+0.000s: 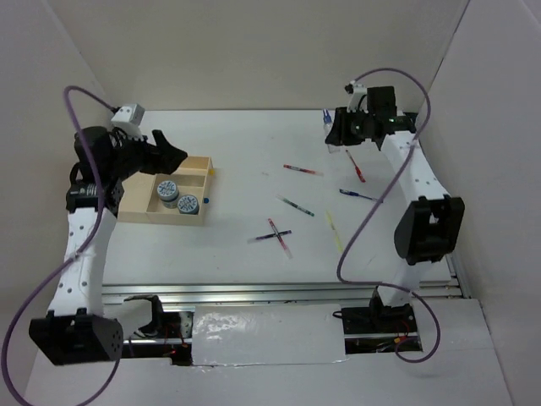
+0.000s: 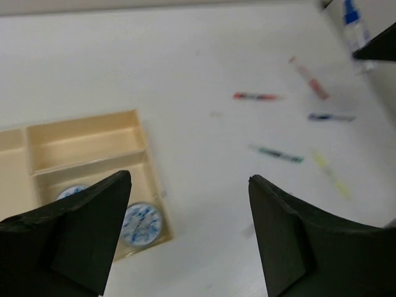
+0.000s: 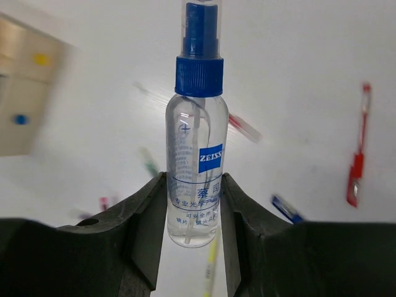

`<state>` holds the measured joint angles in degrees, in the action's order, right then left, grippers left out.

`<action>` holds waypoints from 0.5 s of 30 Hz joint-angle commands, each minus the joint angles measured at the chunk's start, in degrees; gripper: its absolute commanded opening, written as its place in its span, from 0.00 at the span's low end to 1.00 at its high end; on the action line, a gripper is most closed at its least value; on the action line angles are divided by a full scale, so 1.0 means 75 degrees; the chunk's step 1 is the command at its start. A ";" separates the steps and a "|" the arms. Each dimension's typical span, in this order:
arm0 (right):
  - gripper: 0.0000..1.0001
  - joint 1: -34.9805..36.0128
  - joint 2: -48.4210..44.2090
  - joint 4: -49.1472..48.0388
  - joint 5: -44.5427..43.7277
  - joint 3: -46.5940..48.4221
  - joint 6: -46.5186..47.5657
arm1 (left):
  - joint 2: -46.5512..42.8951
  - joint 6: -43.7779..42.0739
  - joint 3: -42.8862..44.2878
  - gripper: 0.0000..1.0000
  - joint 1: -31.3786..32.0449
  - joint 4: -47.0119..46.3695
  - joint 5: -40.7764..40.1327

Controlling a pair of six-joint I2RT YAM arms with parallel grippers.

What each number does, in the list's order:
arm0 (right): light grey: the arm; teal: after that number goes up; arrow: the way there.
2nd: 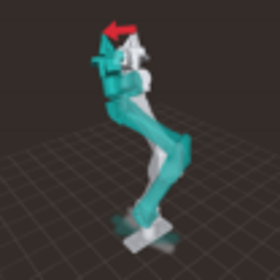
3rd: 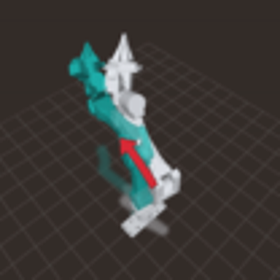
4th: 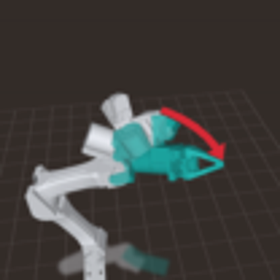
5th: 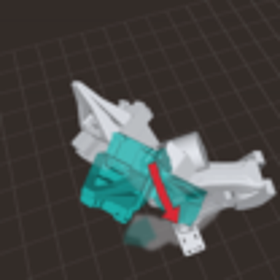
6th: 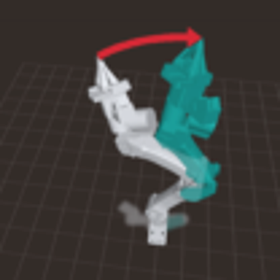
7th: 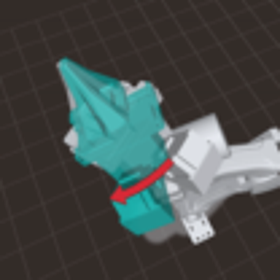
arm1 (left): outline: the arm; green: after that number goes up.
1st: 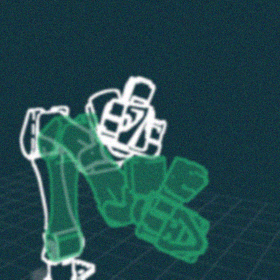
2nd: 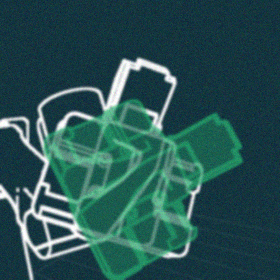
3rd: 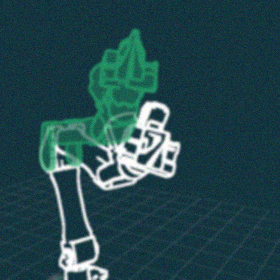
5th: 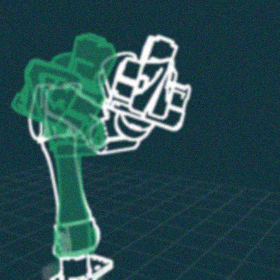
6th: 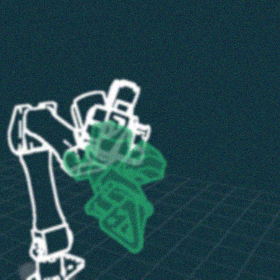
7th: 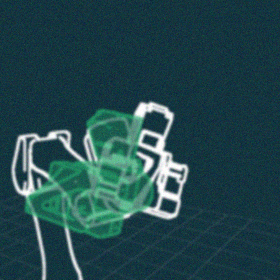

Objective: Sort the stationery into containers
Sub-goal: Pick up the stationery from the center of the board.

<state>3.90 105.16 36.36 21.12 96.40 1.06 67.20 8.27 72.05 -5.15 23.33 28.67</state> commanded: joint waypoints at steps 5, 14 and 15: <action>0.01 0.1047 -0.2499 -0.1026 0.2819 -0.0173 -0.0949 | -0.1167 0.4308 -0.1520 0.91 0.0064 -0.4409 0.2926; 0.02 0.2782 -0.3229 -0.1566 0.3535 -0.0455 -0.1454 | -0.1038 0.5915 -0.2094 0.91 0.1365 -0.6741 0.2776; 0.02 0.2866 -0.3229 -0.1590 0.3605 -0.0513 -0.1512 | -0.1026 0.6172 -0.2374 0.90 0.1494 -0.7208 0.2683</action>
<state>23.46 82.00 27.62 45.30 93.41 -8.34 59.55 47.05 56.49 3.55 -17.41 47.92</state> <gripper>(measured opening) 0.429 0.905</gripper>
